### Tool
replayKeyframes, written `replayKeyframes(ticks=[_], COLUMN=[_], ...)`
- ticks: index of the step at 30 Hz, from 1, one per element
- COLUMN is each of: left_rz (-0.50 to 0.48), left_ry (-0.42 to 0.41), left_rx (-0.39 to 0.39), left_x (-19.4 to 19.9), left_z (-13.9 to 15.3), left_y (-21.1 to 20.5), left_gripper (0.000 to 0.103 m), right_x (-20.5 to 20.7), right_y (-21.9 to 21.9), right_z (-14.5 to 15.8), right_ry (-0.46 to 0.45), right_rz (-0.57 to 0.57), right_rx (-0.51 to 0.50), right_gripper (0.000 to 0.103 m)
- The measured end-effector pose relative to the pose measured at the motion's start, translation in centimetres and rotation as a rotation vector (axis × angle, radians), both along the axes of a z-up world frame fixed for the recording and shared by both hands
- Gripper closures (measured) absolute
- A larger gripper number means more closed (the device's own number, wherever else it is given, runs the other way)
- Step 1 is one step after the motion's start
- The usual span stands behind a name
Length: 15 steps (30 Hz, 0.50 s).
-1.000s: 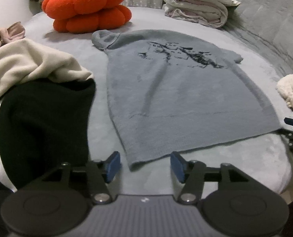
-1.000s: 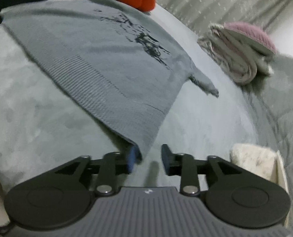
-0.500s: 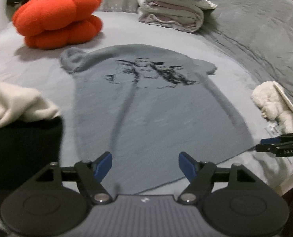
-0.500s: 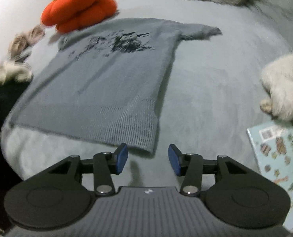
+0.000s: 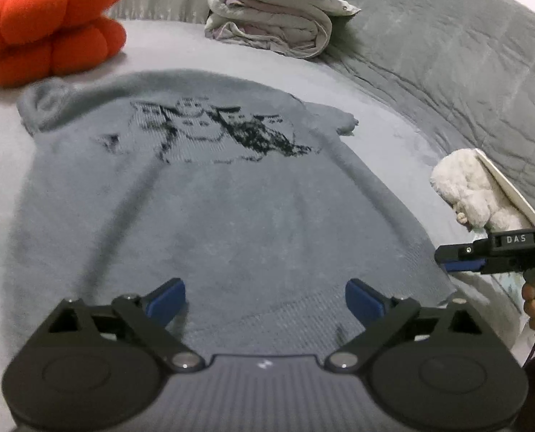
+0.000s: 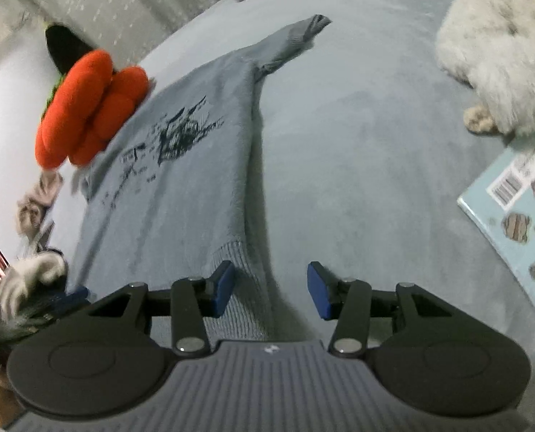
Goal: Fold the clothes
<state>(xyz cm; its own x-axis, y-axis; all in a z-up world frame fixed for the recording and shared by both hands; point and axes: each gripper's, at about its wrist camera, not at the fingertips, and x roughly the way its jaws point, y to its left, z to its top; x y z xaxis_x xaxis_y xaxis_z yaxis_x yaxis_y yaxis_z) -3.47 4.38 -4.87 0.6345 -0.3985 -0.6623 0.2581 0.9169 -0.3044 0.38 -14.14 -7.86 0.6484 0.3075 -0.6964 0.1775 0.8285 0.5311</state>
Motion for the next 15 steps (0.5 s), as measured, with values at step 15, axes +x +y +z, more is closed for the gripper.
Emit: replayKeyframes(ticks=[15], left_rz=[0.024], left_ry=[-0.013], left_rx=[-0.091], left_x=[0.4], left_z=[-0.3], left_y=[0.3], left_gripper=[0.009], right_x=[2.5], right_y=[5.9], right_z=[1.6], right_ry=[-0.079], right_rz=[0.024], right_rx=[-0.263], right_gripper=[0.094])
